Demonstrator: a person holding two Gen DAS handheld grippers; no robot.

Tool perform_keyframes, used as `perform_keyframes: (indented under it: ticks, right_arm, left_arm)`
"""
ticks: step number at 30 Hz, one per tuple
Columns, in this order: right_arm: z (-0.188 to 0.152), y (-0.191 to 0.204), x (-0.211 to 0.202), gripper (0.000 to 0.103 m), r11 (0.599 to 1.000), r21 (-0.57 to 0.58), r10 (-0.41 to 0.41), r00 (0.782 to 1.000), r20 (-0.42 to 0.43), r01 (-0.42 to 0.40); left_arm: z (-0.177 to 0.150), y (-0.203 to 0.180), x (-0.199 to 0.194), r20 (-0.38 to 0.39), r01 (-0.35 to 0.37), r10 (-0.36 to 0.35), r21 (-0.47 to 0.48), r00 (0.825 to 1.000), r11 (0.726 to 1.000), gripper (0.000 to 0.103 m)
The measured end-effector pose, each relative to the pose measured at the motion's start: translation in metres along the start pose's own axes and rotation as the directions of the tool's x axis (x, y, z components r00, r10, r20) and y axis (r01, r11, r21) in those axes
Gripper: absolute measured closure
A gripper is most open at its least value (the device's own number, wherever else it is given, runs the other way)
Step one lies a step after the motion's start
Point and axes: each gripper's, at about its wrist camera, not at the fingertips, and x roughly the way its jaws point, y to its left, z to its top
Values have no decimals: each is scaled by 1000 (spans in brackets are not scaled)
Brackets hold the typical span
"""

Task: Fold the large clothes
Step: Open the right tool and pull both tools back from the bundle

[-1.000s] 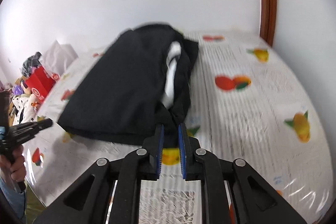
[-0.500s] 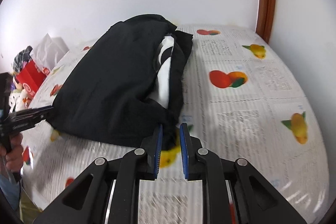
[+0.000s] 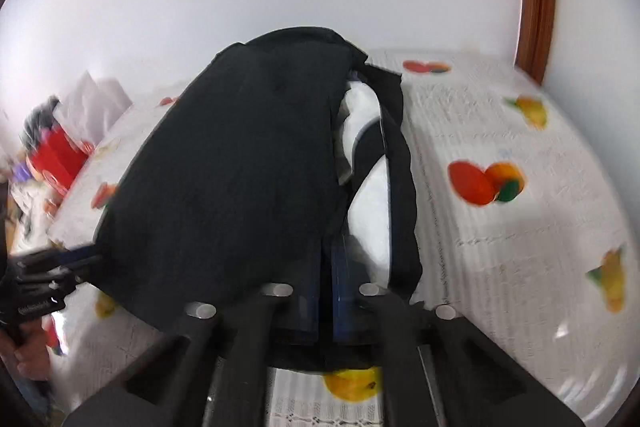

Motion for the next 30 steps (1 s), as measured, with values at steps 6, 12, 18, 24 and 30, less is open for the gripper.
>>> perform_keyframes:
  ticks: [6, 12, 18, 24, 30]
  right_arm:
    - [-20, -18, -25, 100, 998, 25, 53, 994, 94, -56]
    - [-26, -26, -29, 99, 999, 44, 13, 997, 75, -17]
    - [-29, -31, -33, 99, 999, 31, -43, 998, 37, 42]
    - [-31, -29, -50, 98, 997, 31, -72, 996, 58, 71]
    - [-33, -27, -42, 95, 990, 38, -136, 991, -3, 136]
  left_arm:
    - [1, 3, 3, -4, 12, -12, -1, 1000, 1000, 60]
    - [1, 4, -2, 12, 10, -9, -12, 1000, 1000, 60]
    - [2, -2, -8, 33, -15, 16, -1, 999, 1000, 60]
    - [0, -5, -18, 51, -21, 21, -5, 999, 1000, 60]
    - [-6, -7, -35, 68, -54, 54, -15, 996, 998, 60]
